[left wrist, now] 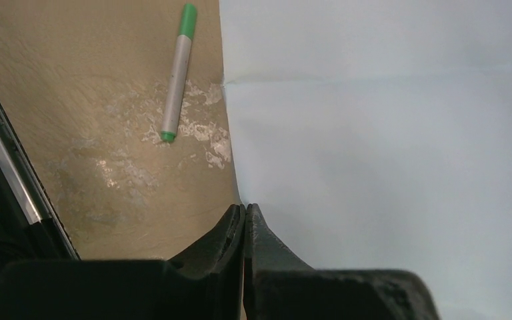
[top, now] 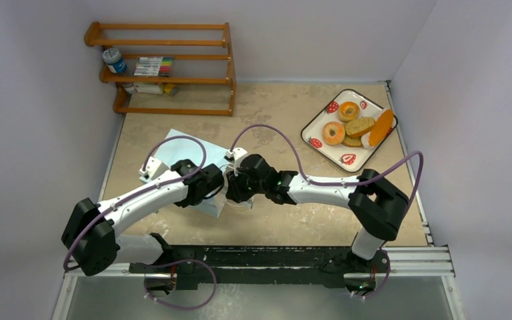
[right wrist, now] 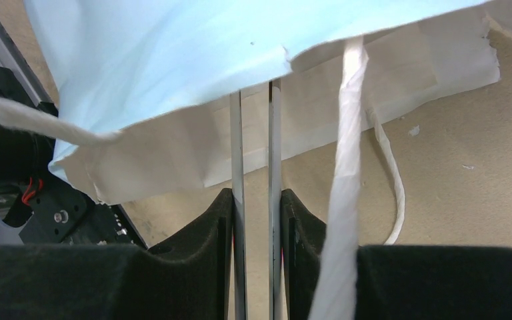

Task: Take the fake bread out of the paper bag
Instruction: Move the paper bag to the center of the board.

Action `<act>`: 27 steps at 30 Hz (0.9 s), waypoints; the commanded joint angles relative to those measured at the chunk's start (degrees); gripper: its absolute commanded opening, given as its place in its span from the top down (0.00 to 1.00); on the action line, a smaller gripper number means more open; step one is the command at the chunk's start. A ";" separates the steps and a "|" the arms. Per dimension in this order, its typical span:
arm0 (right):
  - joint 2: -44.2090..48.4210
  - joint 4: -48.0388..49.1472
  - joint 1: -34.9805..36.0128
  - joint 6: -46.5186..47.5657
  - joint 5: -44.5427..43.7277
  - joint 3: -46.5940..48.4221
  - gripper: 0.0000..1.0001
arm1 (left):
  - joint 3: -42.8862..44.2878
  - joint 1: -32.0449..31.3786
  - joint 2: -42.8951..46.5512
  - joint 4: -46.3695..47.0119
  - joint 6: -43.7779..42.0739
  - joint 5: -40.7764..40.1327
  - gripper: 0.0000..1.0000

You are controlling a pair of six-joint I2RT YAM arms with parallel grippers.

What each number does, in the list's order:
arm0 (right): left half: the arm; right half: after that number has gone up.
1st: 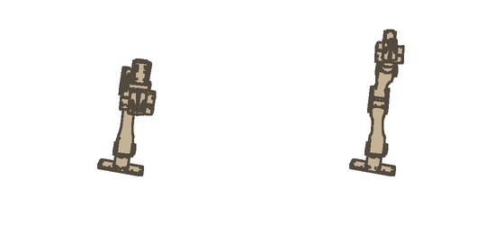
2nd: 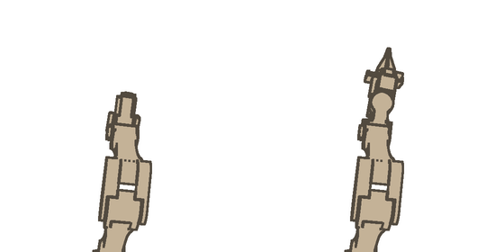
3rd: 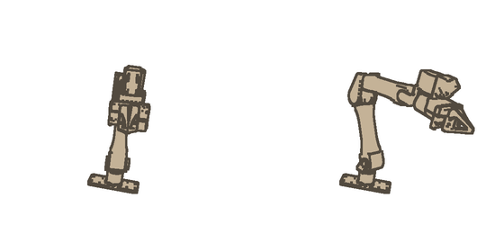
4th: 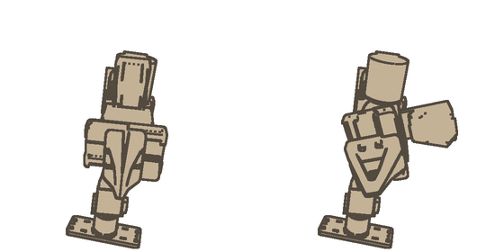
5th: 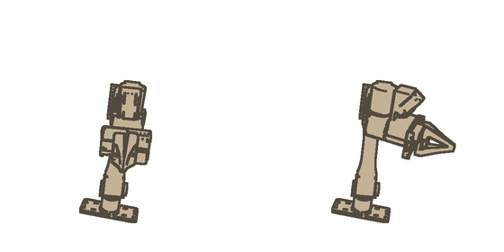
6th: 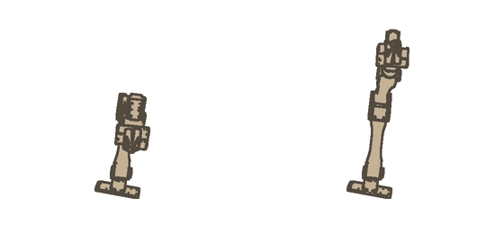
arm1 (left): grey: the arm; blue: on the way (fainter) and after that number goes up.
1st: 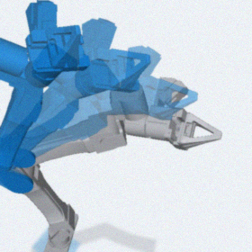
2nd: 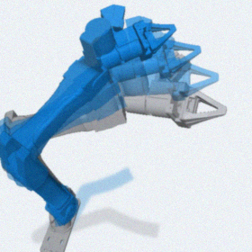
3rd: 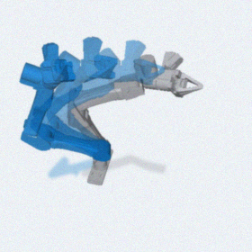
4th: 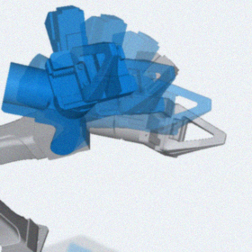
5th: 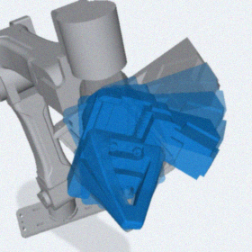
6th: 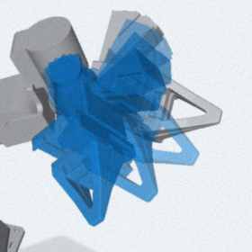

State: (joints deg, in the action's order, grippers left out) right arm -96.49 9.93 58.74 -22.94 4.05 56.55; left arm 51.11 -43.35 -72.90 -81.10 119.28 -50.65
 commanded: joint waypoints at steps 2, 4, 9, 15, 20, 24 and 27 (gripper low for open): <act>2.98 2.45 -0.55 -1.03 0.43 0.94 0.74 | 0.80 -3.12 -1.95 -3.33 11.79 -4.45 1.00; 3.26 2.48 -0.77 -1.14 0.43 0.52 0.74 | 1.41 -3.92 -2.48 -3.32 11.80 -5.81 1.00; 4.06 2.11 -1.15 -1.23 0.01 -0.44 0.74 | 3.54 -5.20 -2.66 -3.36 11.11 -9.61 1.00; 6.62 1.84 -2.28 -1.82 1.13 -3.63 0.74 | 9.69 -5.51 -1.57 -3.36 3.95 -17.37 1.00; 9.32 -0.59 -2.58 -1.95 2.68 -3.83 0.74 | 11.92 -5.51 1.69 -3.29 -3.51 -25.08 1.00; 9.98 -1.40 -2.58 -2.11 3.13 -3.18 0.73 | 10.33 -5.51 5.87 -2.68 -9.37 -28.34 1.00; 10.30 -1.58 -2.53 -2.45 2.53 -3.26 0.73 | 7.63 -5.51 11.72 2.51 -18.50 -29.95 1.00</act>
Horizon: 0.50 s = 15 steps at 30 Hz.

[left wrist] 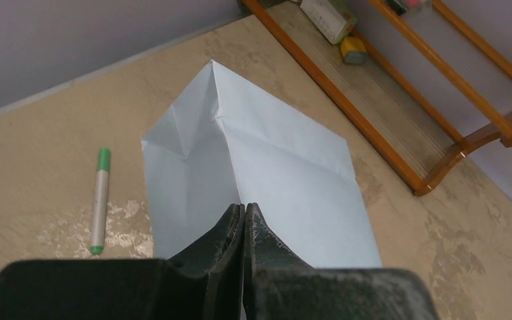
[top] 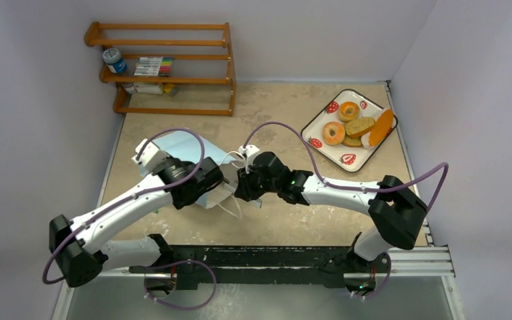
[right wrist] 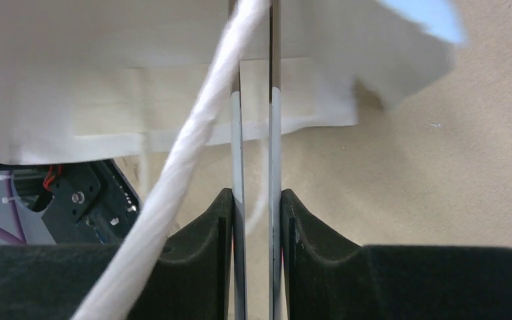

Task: Take the fake bread out of the paper bag
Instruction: Move the paper bag to the center of the board.

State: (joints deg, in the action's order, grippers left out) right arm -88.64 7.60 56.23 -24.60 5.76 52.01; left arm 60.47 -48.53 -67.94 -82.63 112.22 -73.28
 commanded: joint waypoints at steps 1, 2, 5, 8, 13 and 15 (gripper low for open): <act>2.69 0.99 -0.06 -1.04 0.63 0.85 0.73 | -2.70 -0.33 8.83 6.20 -14.24 -7.66 1.00; 3.02 1.39 -0.04 -1.20 0.50 0.13 0.73 | -3.50 -0.33 10.95 8.27 -17.65 -7.97 1.00; 3.17 3.20 -0.06 -1.70 1.07 -1.37 0.73 | -5.88 -0.20 16.12 17.44 -29.47 -7.63 1.00; 2.30 4.08 -0.06 -1.85 1.97 -1.45 0.73 | -6.07 -0.08 16.83 20.64 -33.29 -6.62 1.00; 3.34 3.71 0.02 -2.02 2.63 -2.24 0.73 | -4.92 -0.07 12.00 21.51 -34.38 -5.10 1.00; 4.27 2.60 -0.06 -2.25 2.31 -2.89 0.72 | -4.97 -0.07 10.33 23.09 -34.46 -4.84 1.00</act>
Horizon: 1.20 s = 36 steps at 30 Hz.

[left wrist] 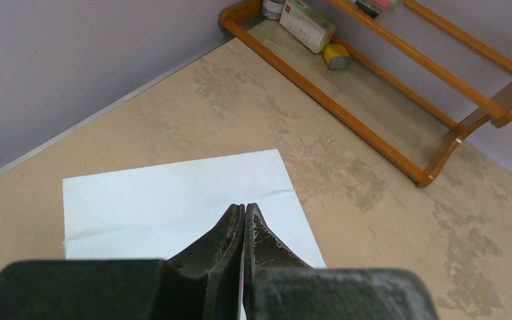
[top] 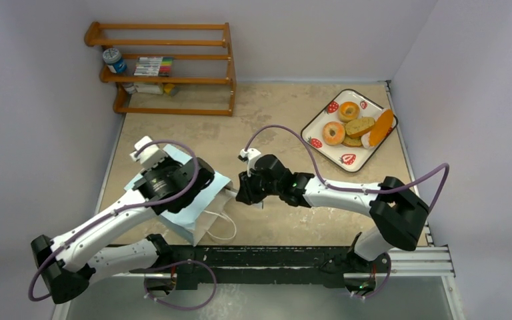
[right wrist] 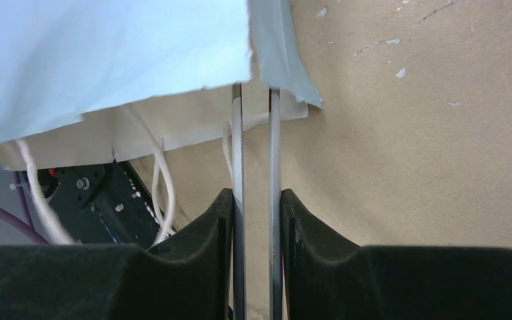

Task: Take the fake bread out of the paper bag
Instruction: Move the paper bag to the center of the board.

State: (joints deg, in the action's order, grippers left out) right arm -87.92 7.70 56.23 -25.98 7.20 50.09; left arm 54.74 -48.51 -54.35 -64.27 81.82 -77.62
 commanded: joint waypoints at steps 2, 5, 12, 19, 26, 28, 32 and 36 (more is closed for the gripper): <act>4.44 2.46 -0.06 -1.61 0.80 -2.12 0.72 | 0.24 -0.09 -4.45 7.17 -5.11 0.29 1.00; 4.28 1.48 0.01 -1.47 1.36 -2.56 0.70 | -0.37 -0.09 -5.55 7.23 -3.69 1.62 1.00; 4.77 5.63 0.04 -0.60 0.16 -5.15 0.59 | -0.57 -0.09 -5.54 5.30 0.71 3.62 1.00; 7.02 7.65 0.58 -0.55 1.84 -10.28 0.61 | -0.86 -0.07 -3.84 3.89 3.71 3.39 1.00; 13.28 7.30 1.10 -0.29 4.80 -13.01 0.63 | -0.90 0.22 -4.41 4.25 4.75 3.83 1.00; 14.53 7.15 1.26 -0.22 5.45 -13.44 0.63 | -0.70 0.32 -5.18 4.43 4.79 4.17 1.00; 15.20 7.01 1.74 -0.03 5.98 -13.35 0.64 | -0.90 0.48 -6.36 5.02 4.92 5.41 1.00; 13.46 6.62 2.11 0.04 5.32 -11.95 0.64 | -1.07 0.43 -7.08 4.03 7.10 5.75 1.00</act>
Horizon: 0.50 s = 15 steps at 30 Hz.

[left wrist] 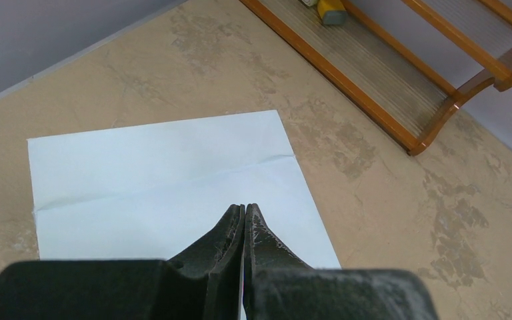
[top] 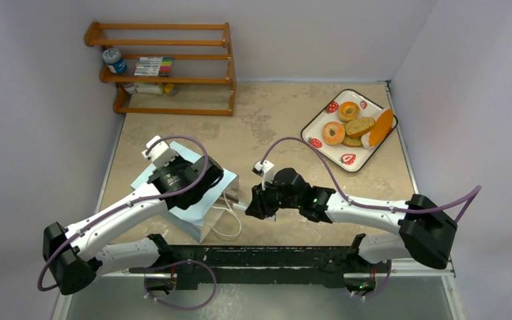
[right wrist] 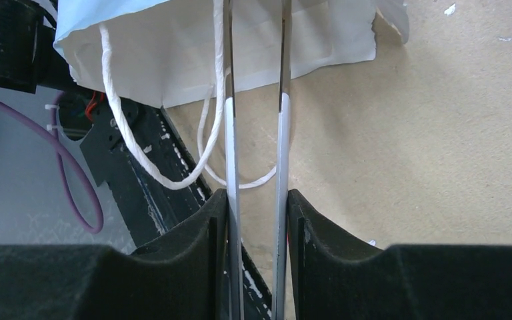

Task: Take the fake bread out of the paper bag
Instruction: Move the paper bag to the center of the board.

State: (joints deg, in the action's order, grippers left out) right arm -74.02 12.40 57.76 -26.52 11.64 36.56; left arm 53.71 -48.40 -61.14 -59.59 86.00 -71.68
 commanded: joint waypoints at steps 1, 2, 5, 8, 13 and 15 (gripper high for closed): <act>-0.78 1.62 0.71 0.48 0.48 1.99 0.64 | 0.05 0.37 -0.29 -1.00 3.47 -0.39 1.00; -1.04 1.42 0.85 0.35 0.07 2.23 0.64 | 0.19 0.52 -0.29 -1.54 4.20 -0.52 0.98; -1.83 1.40 1.34 0.21 -0.25 3.19 0.63 | 0.26 2.11 -0.18 -2.78 6.07 0.04 0.86; -3.41 1.46 2.31 -0.36 -0.69 4.50 0.63 | 0.15 4.63 -0.10 -2.08 5.74 1.69 0.81; -5.96 1.93 3.85 -0.88 -1.99 6.70 0.62 | 0.29 6.72 -1.09 -0.61 4.03 3.53 0.80; -7.04 2.05 4.30 -1.03 -2.63 7.33 0.61 | 0.48 7.67 -1.97 -0.49 3.44 4.90 0.80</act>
State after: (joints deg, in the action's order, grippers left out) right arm -80.16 12.29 60.97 -26.94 10.52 40.23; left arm 53.71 -42.35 -61.93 -60.86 90.00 -68.49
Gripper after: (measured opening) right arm 0.387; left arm 0.201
